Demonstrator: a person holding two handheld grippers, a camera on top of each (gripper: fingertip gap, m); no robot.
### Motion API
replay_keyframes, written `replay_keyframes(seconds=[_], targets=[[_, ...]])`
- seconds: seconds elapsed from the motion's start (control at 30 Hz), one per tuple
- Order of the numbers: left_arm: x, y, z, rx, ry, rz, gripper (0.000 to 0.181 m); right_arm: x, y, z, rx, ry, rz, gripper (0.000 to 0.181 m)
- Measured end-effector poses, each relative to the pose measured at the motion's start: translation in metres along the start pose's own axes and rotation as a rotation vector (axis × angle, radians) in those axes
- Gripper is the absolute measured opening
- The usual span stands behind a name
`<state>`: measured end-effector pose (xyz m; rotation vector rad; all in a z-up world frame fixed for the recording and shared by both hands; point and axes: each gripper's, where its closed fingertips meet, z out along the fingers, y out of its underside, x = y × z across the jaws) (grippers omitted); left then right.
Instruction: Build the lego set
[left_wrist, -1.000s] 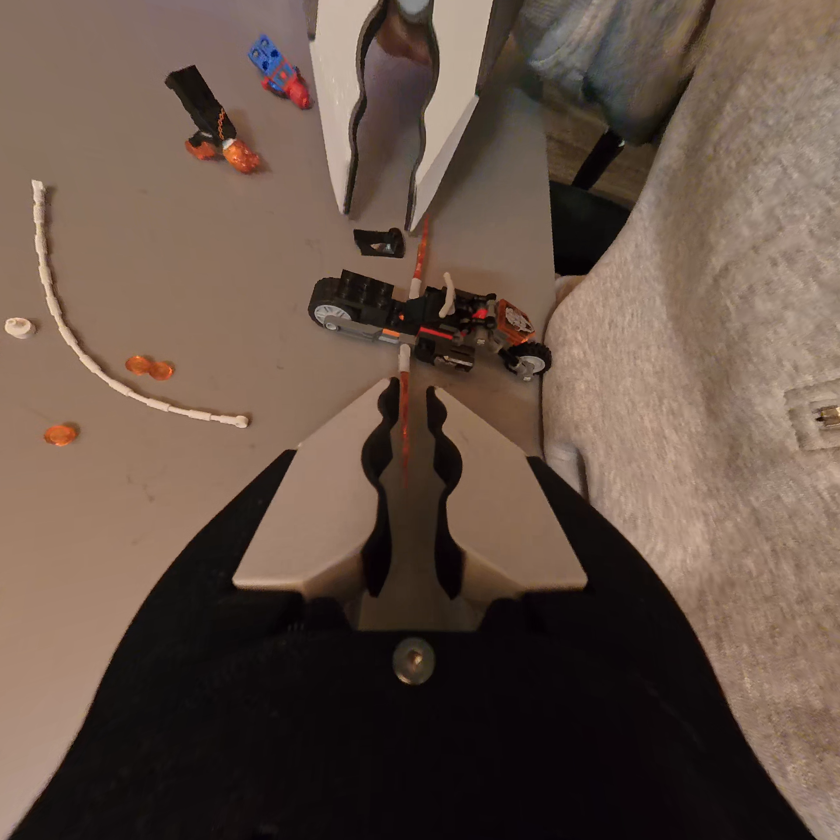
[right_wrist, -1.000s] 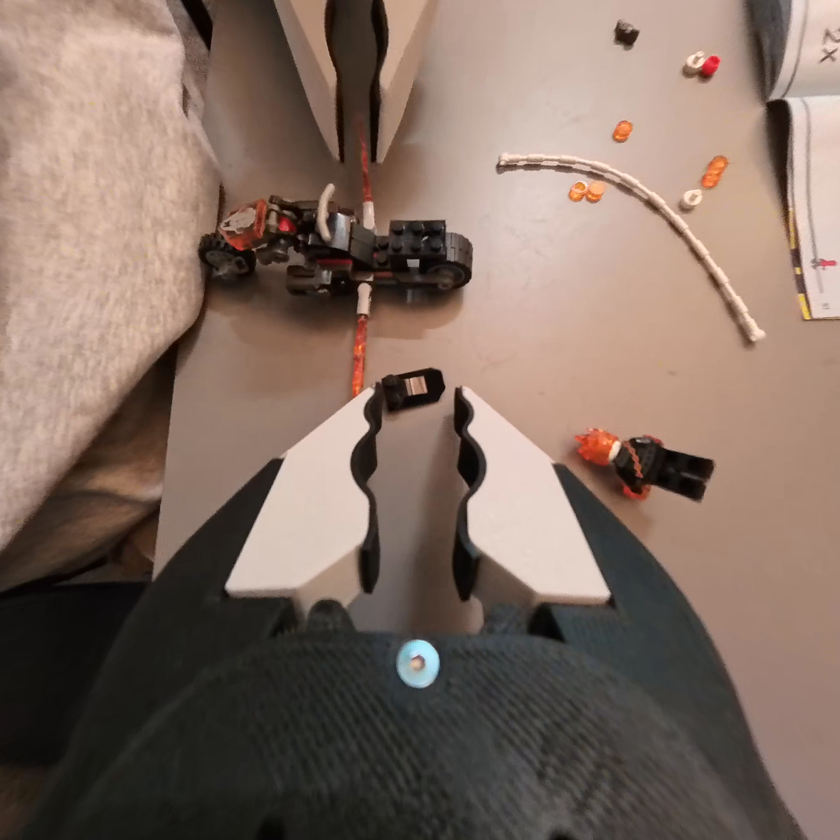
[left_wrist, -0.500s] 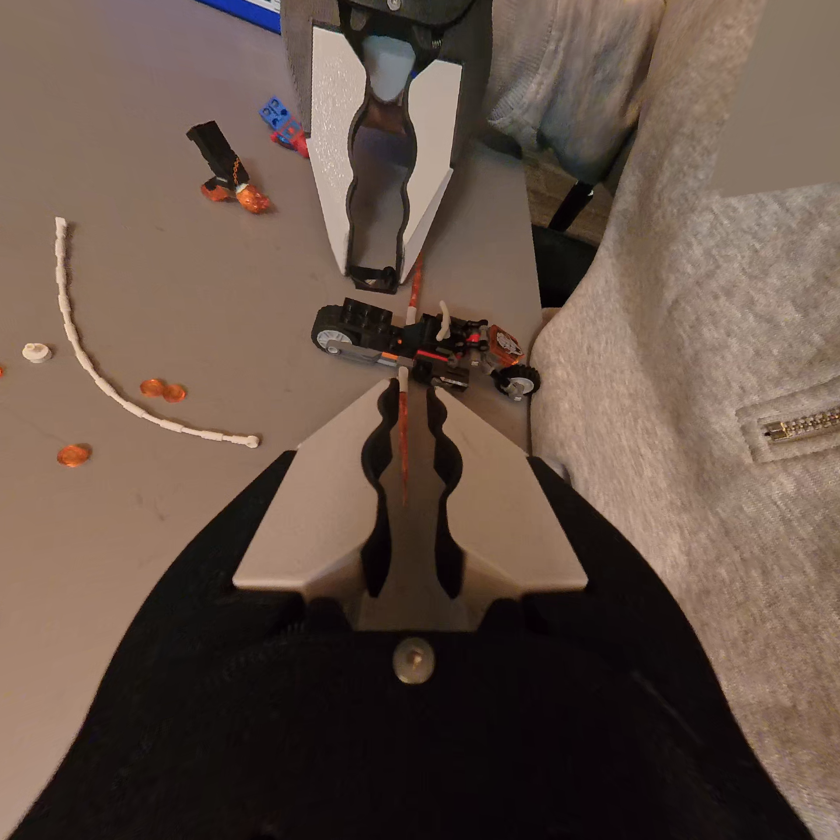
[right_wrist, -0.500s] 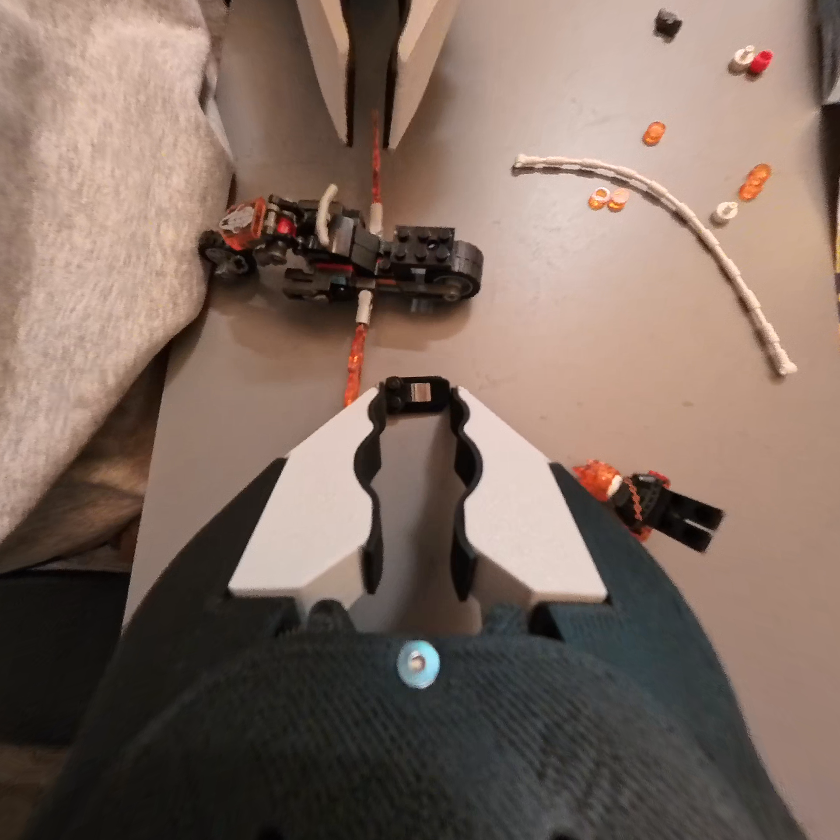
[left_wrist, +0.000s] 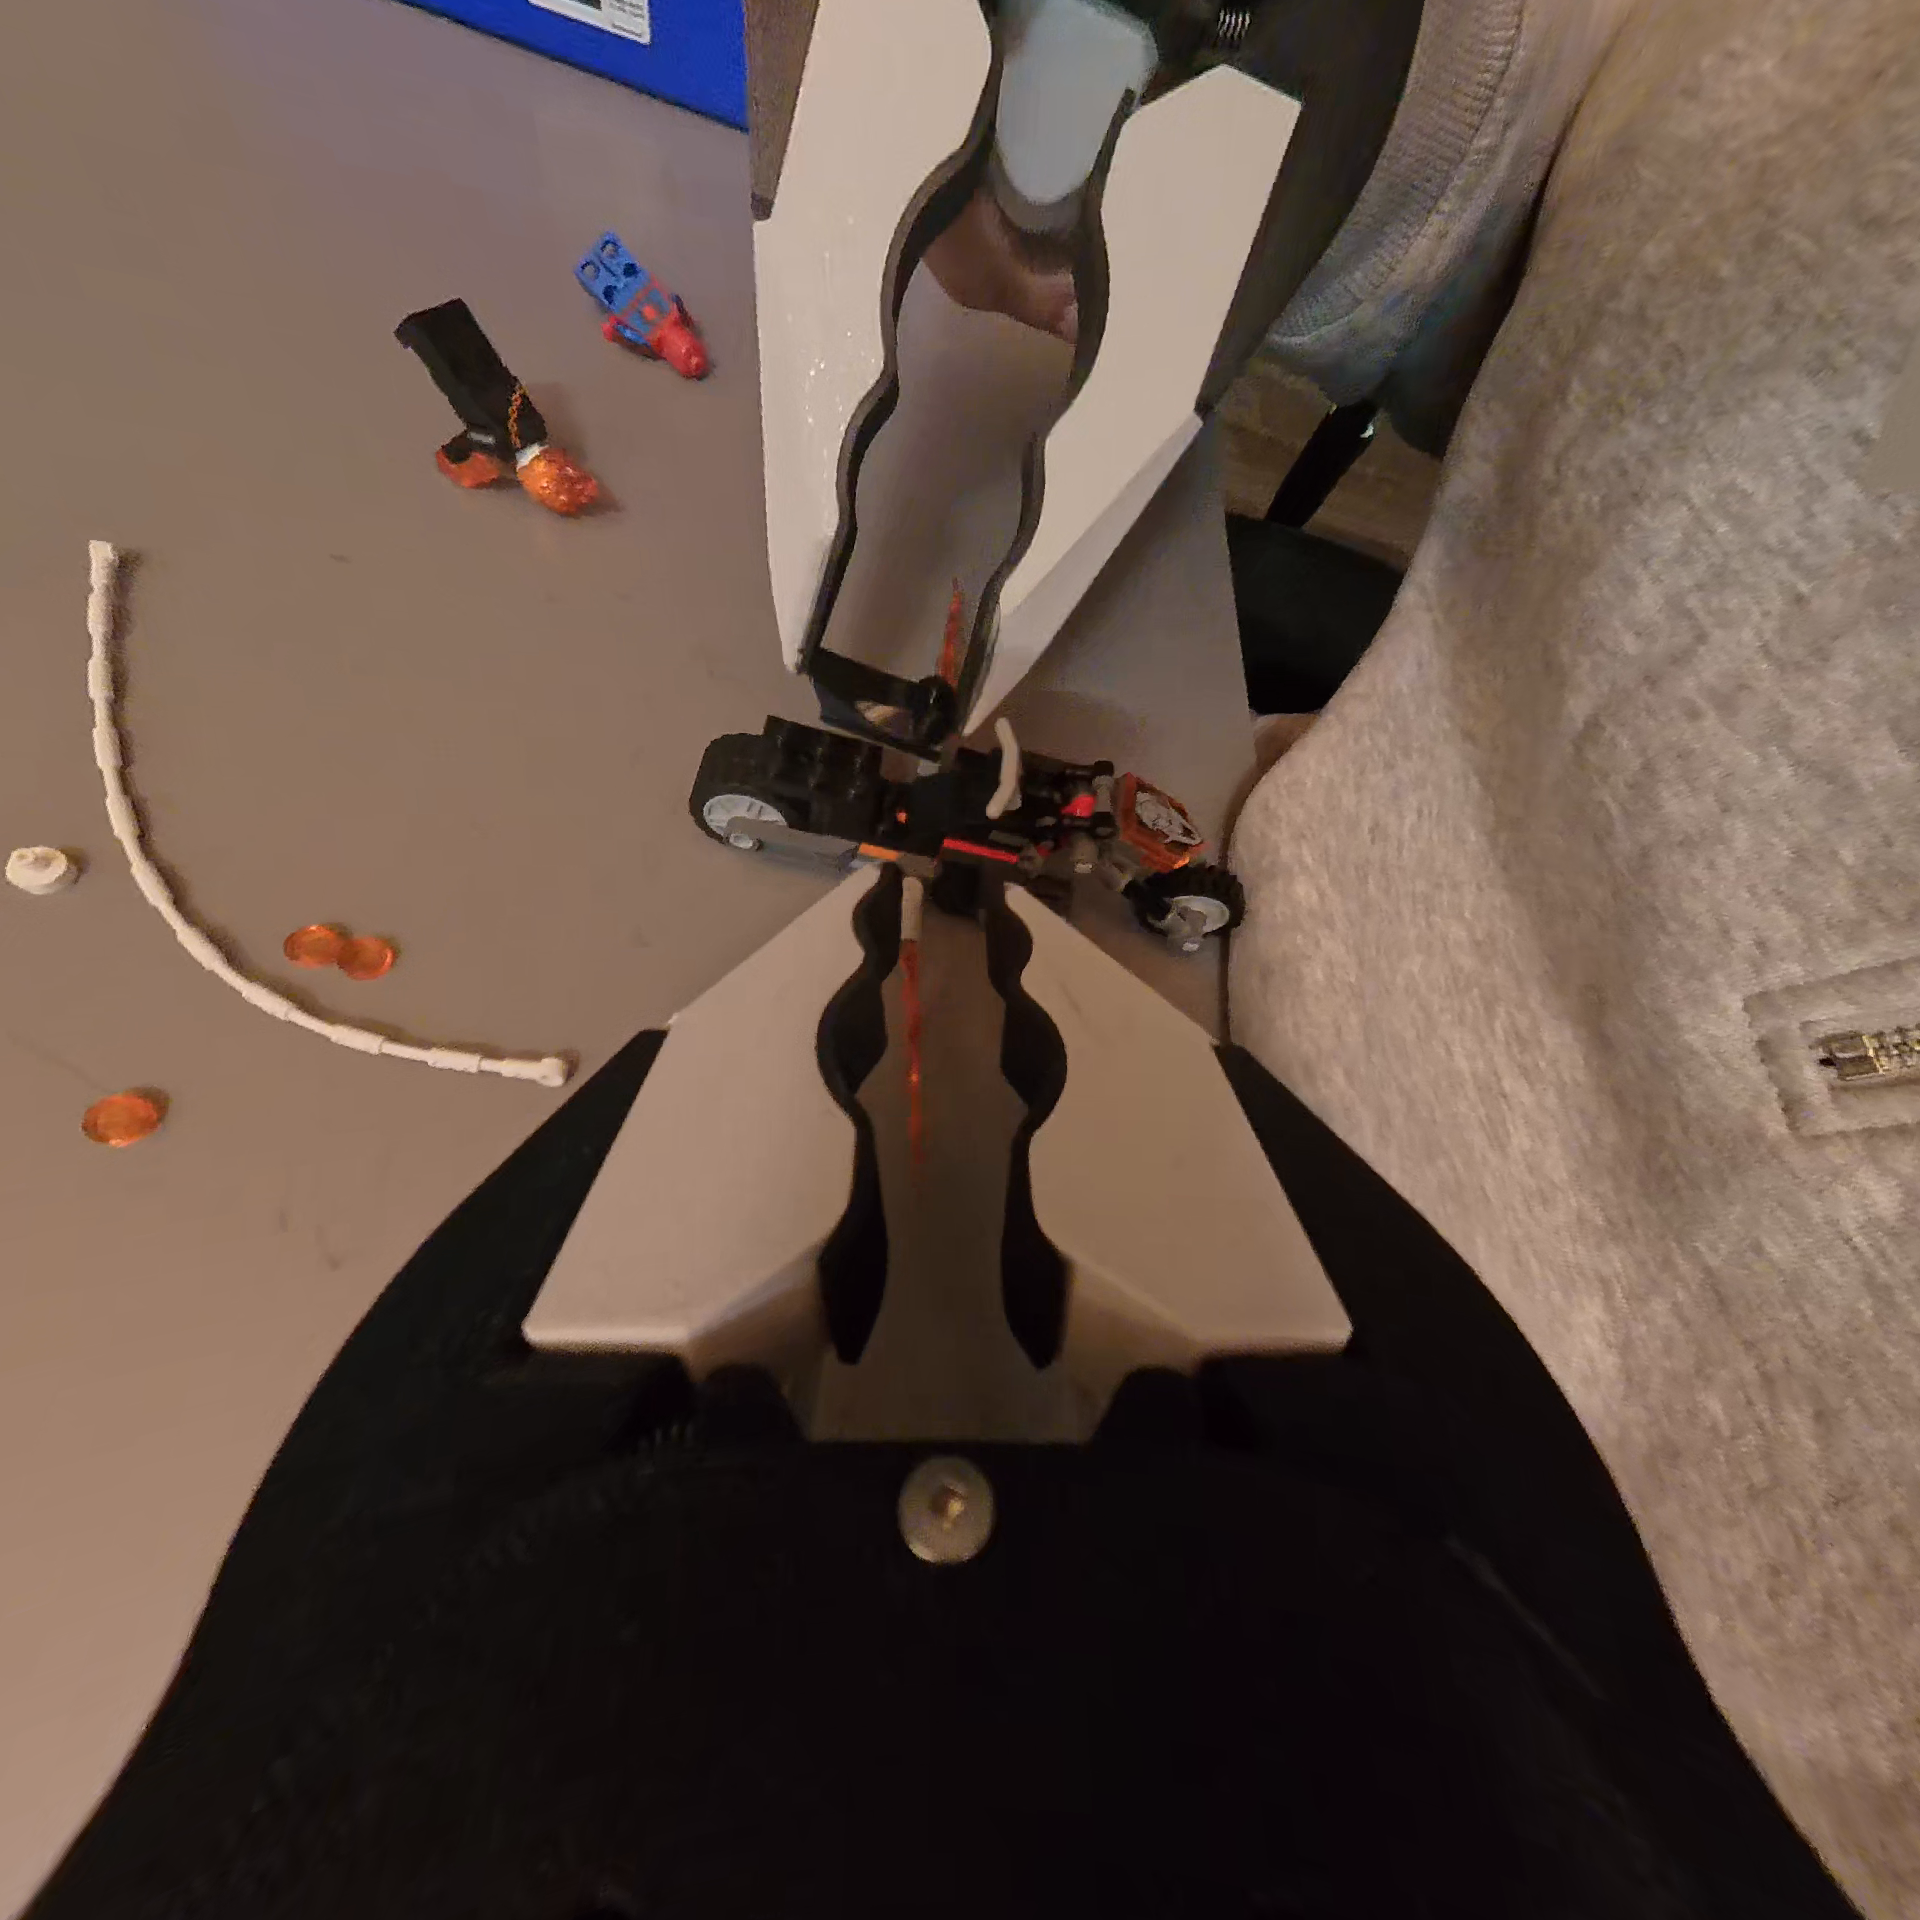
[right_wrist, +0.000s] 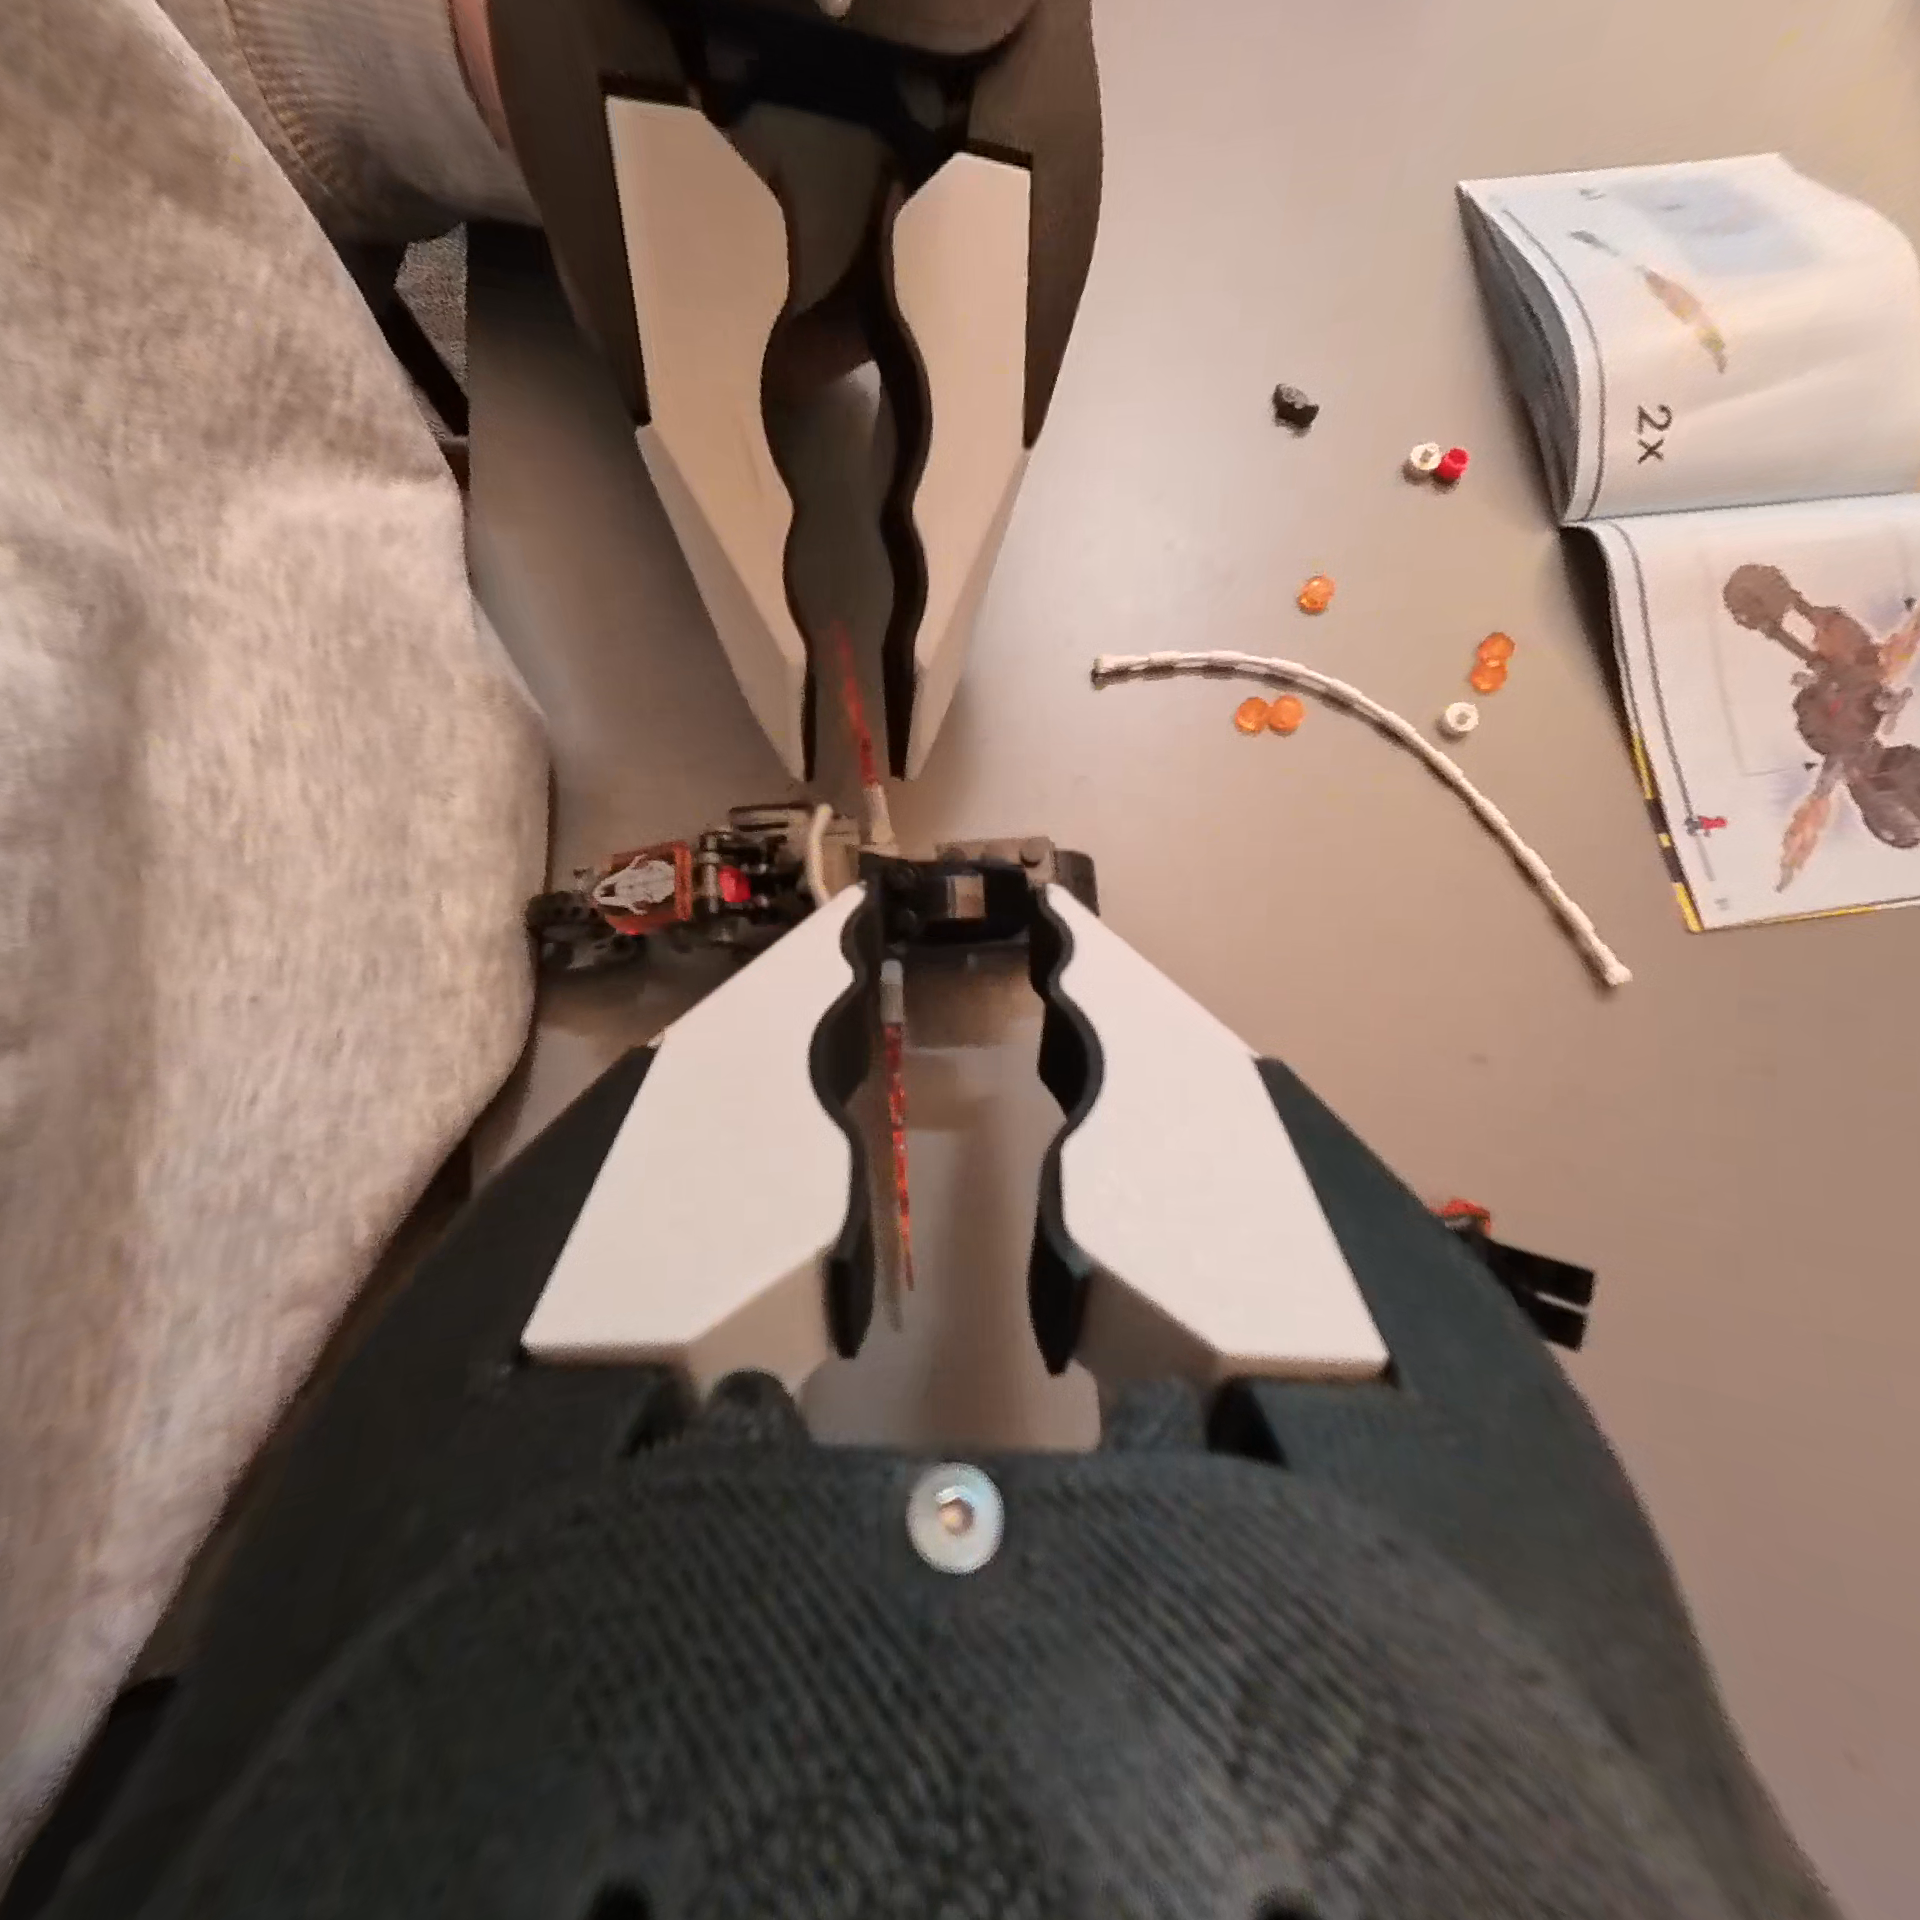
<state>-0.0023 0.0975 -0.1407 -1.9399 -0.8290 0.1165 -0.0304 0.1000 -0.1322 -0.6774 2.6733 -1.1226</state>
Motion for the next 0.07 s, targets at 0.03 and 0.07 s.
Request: replay_keyframes(seconds=[0.03,0.07], targets=[[0.0009,-0.0006,0.0009,0.001,0.0,0.004,0.014,0.0,-0.0013,0.0001,0.002,-0.004,0.003,0.026],[0.0011,-0.0006,0.0019,-0.001,-0.005,0.006,0.014,0.0,-0.0022,0.0002,0.003,-0.009,0.009,0.026]])
